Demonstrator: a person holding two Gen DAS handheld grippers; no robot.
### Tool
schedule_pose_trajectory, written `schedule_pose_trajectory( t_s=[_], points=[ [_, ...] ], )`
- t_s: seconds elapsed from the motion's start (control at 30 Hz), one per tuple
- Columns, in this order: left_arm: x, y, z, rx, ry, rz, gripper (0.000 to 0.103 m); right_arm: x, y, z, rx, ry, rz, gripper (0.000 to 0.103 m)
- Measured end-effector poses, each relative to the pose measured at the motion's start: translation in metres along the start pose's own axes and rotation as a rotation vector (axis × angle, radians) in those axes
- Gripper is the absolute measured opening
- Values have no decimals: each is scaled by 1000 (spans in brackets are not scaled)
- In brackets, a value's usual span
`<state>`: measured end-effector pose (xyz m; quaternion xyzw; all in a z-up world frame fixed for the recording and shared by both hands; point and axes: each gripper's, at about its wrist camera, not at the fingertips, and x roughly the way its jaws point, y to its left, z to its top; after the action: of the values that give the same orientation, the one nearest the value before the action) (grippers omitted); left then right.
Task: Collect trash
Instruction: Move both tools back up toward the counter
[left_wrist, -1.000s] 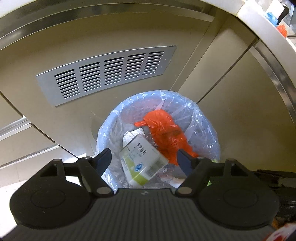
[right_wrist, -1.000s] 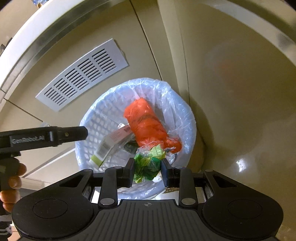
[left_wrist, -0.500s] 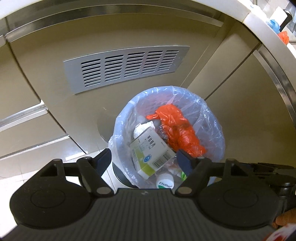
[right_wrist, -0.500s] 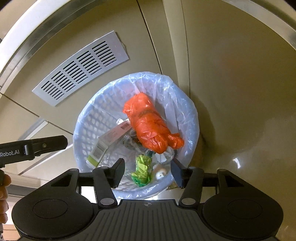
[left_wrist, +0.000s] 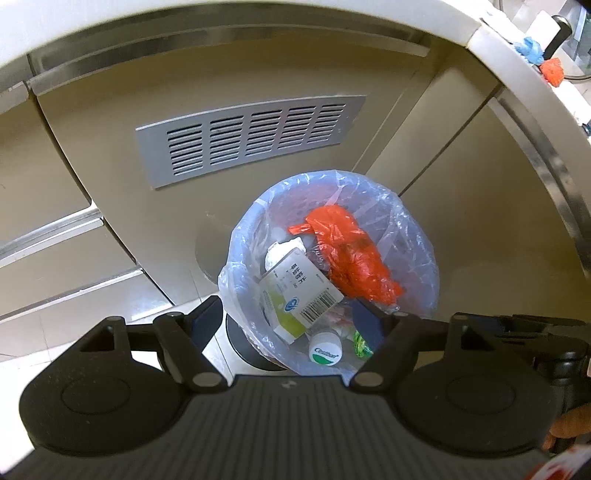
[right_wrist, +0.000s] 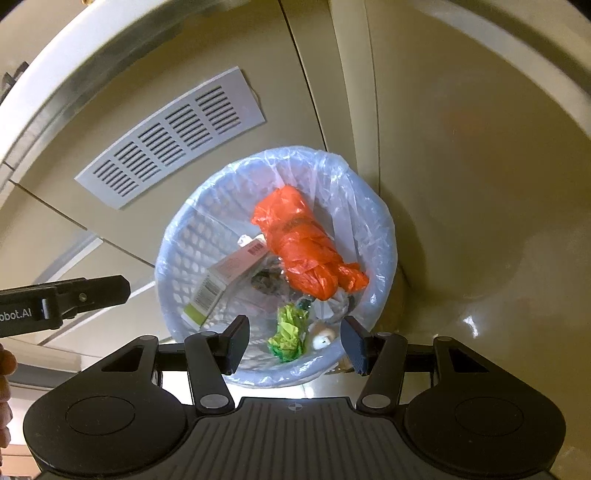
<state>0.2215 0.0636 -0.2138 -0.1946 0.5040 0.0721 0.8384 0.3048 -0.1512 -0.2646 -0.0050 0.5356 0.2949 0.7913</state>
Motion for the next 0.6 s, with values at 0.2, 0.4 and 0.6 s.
schedule_pose_trajectory(
  t_s=[0.2,0.4,0.6],
  points=[
    [-19,-3,1,19,-13,-8,75,-19,6,0,0,-23,13,55],
    [-45,-5,1,39,-20,-9,74,-44,13,-3,17,-40,28,55],
    [-80,-8,4,68,-48,-13,74,-79,23,-5,30,-65,42,55]
  ],
)
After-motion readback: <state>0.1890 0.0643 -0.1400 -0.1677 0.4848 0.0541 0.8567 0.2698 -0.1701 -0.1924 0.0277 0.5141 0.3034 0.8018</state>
